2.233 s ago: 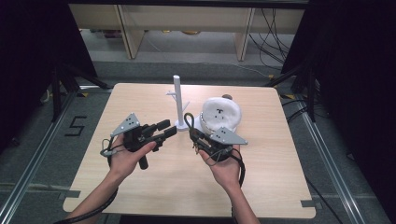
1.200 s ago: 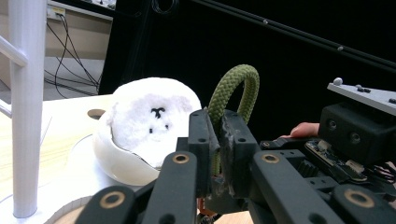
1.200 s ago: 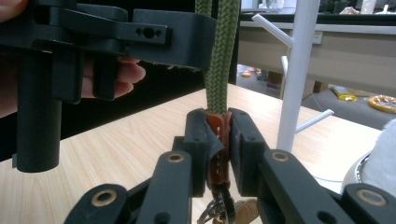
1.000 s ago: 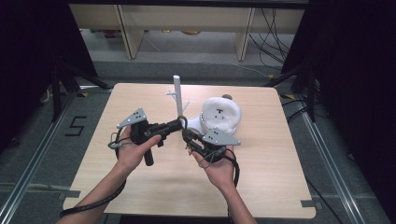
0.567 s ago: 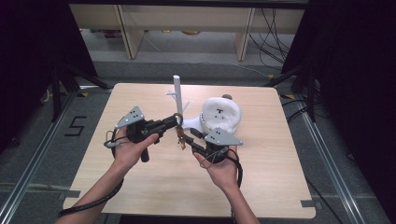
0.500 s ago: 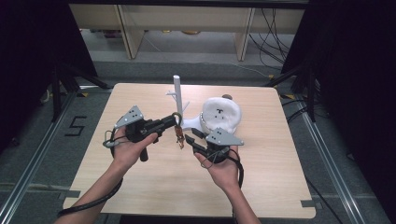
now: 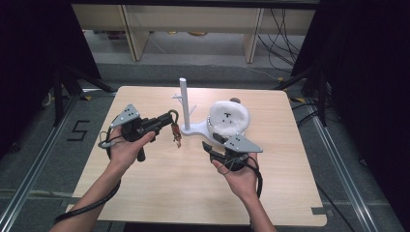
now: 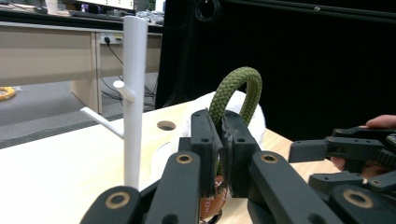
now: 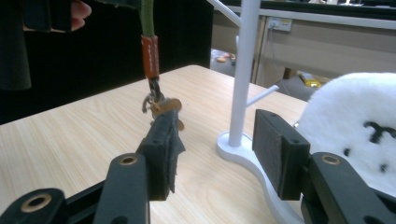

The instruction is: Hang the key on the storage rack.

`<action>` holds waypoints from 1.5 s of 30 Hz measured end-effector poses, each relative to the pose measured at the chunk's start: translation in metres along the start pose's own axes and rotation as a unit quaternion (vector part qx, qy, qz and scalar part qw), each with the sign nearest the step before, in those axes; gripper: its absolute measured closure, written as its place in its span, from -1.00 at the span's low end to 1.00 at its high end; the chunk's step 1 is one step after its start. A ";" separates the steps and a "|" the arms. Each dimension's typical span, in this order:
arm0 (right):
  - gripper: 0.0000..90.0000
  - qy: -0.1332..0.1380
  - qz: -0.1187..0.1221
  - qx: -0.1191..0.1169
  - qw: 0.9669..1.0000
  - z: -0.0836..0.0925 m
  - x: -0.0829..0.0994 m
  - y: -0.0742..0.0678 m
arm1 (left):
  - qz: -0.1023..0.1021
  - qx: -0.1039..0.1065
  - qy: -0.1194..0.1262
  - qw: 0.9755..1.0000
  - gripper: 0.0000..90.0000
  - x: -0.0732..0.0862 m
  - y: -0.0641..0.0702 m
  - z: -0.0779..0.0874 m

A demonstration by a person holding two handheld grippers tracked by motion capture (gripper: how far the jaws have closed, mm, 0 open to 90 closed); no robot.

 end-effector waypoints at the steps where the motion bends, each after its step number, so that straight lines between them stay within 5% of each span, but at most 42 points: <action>1: 0.14 0.002 -0.008 -0.005 1.000 0.000 0.001 0.000 | 0.001 0.000 0.001 1.000 0.87 0.000 -0.001 -0.001; 11: 0.12 -0.005 -0.004 0.009 1.000 0.012 0.009 0.009 | -0.002 -0.019 -0.003 1.000 0.87 -0.003 -0.014 -0.004; 21: 0.12 -0.010 -0.025 0.024 0.999 0.024 0.017 0.015 | 0.000 -0.034 -0.010 0.999 0.87 -0.007 -0.028 -0.015; 27: 0.12 -0.006 -0.007 0.027 1.000 0.028 0.020 0.020 | 0.002 -0.040 -0.016 0.999 0.87 -0.009 -0.035 -0.023; 29: 0.11 -0.007 -0.028 0.025 0.999 0.028 0.021 0.018 | 0.004 -0.043 -0.019 0.999 0.87 -0.009 -0.037 -0.026; 45: 0.11 -0.008 -0.029 0.035 0.999 0.033 0.023 0.020 | 0.015 -0.057 -0.034 0.998 0.87 -0.005 -0.053 -0.038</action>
Point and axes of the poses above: each handheld gripper's, and its own axes: z roughly backward along the jaws, x roughly out of its underside, y roughly to its right, the point moved 3 cm from there along -z, roughly forward along the jaws, and after that the axes turned 4 degrees about y, right-handed, at the moved point
